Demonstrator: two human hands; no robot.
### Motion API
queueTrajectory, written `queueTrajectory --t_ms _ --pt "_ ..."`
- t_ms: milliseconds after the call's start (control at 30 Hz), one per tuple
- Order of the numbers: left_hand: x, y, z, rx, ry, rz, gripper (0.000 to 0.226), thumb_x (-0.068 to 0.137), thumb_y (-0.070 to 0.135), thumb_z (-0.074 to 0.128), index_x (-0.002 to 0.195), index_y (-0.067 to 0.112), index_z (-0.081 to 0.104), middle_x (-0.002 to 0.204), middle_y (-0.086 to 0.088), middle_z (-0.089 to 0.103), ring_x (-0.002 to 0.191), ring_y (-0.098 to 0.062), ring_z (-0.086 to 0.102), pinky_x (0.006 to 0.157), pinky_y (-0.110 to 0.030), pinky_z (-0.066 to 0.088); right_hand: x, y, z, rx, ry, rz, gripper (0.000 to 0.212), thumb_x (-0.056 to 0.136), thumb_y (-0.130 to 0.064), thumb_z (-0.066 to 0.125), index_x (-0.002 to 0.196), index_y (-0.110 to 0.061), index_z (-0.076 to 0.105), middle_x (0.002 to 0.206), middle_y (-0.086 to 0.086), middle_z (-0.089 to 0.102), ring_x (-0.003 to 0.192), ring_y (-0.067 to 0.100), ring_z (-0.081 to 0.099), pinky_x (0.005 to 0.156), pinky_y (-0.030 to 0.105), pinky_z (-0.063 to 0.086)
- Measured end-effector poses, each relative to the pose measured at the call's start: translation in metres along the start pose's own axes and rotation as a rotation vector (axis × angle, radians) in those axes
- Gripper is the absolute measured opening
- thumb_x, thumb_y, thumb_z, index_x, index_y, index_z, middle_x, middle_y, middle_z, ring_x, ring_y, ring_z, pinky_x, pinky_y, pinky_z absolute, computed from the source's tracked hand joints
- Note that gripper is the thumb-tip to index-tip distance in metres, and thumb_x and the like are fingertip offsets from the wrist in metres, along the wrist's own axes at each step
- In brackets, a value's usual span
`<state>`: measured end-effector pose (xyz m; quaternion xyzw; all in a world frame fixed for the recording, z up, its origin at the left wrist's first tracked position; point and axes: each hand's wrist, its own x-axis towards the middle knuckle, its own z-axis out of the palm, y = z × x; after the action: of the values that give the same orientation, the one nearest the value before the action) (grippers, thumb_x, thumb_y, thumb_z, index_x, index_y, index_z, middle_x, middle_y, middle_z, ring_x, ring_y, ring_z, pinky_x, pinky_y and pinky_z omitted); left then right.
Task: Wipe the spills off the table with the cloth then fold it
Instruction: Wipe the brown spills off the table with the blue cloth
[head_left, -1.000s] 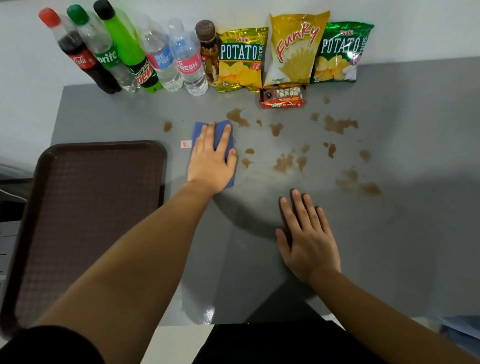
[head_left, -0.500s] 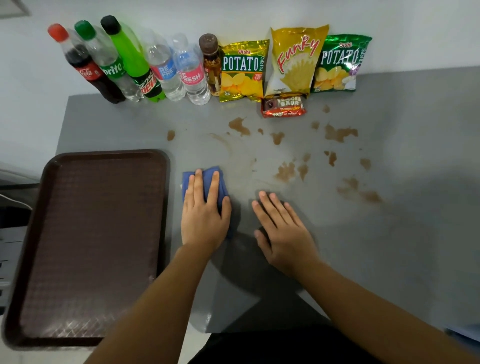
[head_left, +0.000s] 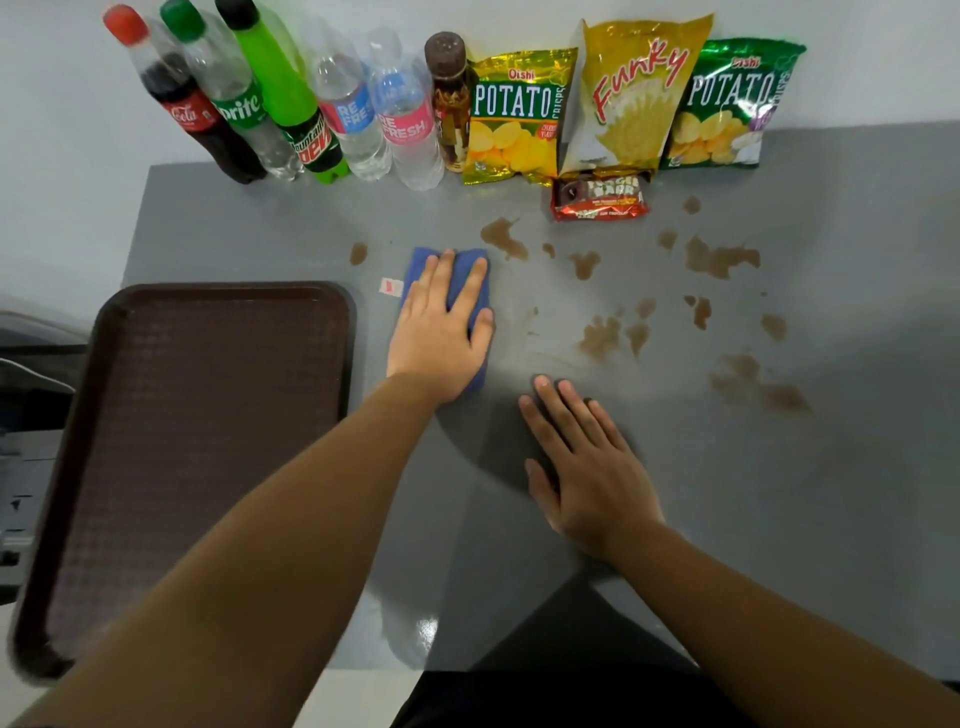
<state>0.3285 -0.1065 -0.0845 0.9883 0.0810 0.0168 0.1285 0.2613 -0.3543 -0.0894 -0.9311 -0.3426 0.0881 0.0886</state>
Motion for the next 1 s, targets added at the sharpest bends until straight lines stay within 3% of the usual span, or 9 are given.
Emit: queueTrajectory --t_ms 67,200,500,733,867,1000 --pt "-0.019 0.013 0.006 -0.003 0.025 -0.029 0.062 0.107 0.044 0.037 0.164 0.024 0.025 0.171 -0.012 0.02 0.159 -0.032 0.015 0.129 -0.047 0.016 0.0 0.0 0.0 0.009 0.007 -0.001 0.067 0.105 -0.048 0.033 0.165 -0.022 0.017 0.174 0.001 0.009 0.161 0.019 0.003 0.13 0.044 0.015" --pt "-0.042 0.018 0.013 -0.031 0.131 -0.288 0.063 0.106 0.045 0.037 0.164 0.022 0.027 0.17 -0.016 0.021 0.158 -0.035 0.016 0.128 -0.046 0.015 -0.001 0.002 0.001 0.049 0.054 -0.013 0.066 0.105 -0.046 0.038 0.164 -0.022 0.021 0.173 0.001 0.014 0.161 0.019 0.007 0.129 0.044 0.017" --pt "0.026 -0.024 0.0 0.0 0.103 -0.517 0.068 0.107 0.046 0.031 0.166 0.019 0.013 0.171 -0.024 0.007 0.158 -0.04 0.006 0.128 -0.048 0.004 0.0 0.001 0.001 -0.003 0.021 -0.017 0.067 0.106 -0.048 0.033 0.165 -0.021 0.015 0.174 0.002 0.008 0.161 0.02 0.002 0.13 0.043 0.014" --pt "0.07 -0.04 -0.011 0.014 -0.01 -0.411 0.068 0.106 0.049 0.024 0.166 0.024 0.006 0.172 -0.018 0.004 0.159 -0.036 0.001 0.129 -0.046 -0.001 0.0 0.001 -0.001 0.006 0.02 -0.023 0.068 0.105 -0.046 0.033 0.165 -0.021 0.014 0.174 0.002 0.007 0.161 0.019 0.001 0.13 0.042 0.011" --pt "0.055 -0.02 -0.01 -0.01 -0.029 -0.191 0.065 0.107 0.047 0.03 0.166 0.026 0.013 0.172 -0.014 0.011 0.159 -0.033 0.006 0.13 -0.044 0.004 0.0 0.0 -0.002 0.016 0.043 -0.026 0.068 0.104 -0.045 0.038 0.164 -0.02 0.019 0.173 0.003 0.012 0.161 0.02 0.006 0.13 0.044 0.015" --pt "0.014 0.017 0.001 -0.051 -0.001 -0.137 0.063 0.107 0.046 0.035 0.165 0.026 0.02 0.172 -0.012 0.016 0.159 -0.032 0.01 0.13 -0.042 0.006 0.001 -0.001 -0.002 0.012 0.041 -0.024 0.067 0.104 -0.046 0.036 0.164 -0.021 0.02 0.173 0.002 0.013 0.161 0.02 0.006 0.129 0.045 0.016"
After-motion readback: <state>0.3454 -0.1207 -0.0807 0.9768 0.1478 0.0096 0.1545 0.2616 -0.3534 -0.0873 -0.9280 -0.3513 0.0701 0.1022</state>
